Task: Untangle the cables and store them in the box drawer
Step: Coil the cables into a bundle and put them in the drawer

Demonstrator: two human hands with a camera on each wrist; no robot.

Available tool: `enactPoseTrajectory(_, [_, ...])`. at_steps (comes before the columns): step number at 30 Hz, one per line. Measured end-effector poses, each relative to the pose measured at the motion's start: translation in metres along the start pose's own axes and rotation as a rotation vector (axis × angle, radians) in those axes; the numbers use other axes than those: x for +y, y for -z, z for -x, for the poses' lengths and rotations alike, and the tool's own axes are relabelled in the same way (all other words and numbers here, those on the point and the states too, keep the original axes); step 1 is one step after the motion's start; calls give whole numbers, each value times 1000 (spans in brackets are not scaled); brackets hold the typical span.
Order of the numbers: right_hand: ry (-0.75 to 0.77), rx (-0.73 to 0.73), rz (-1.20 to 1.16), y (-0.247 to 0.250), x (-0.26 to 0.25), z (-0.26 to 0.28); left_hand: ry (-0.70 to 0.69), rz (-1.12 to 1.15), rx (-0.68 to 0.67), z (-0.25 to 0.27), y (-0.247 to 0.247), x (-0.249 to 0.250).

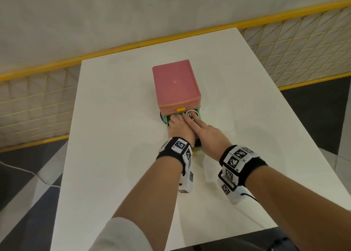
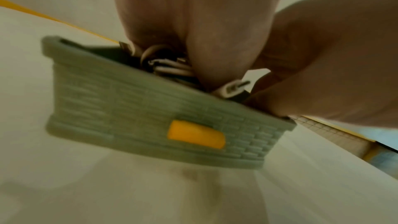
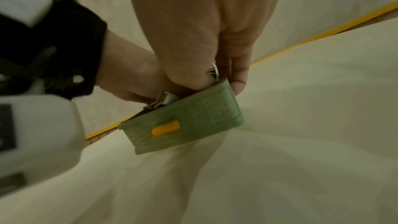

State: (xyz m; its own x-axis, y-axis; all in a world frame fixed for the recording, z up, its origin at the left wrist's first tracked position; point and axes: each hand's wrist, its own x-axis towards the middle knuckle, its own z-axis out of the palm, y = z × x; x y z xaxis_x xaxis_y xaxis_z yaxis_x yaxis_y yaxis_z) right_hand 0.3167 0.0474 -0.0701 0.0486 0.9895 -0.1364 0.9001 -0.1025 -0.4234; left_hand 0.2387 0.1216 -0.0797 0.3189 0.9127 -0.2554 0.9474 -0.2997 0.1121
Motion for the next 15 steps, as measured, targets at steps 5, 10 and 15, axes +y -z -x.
enactPoseTrajectory(5, [-58, -40, -37, 1, -2, 1, -83, 152, -135, 3, 18, -17])
enactPoseTrajectory(10, [-92, -68, 26, 5, -6, -2, -143, 102, -167, 14, 11, -28])
enactPoseTrajectory(15, [39, 274, 291, 2, -13, 0, -170, -61, -41, 12, -1, -24])
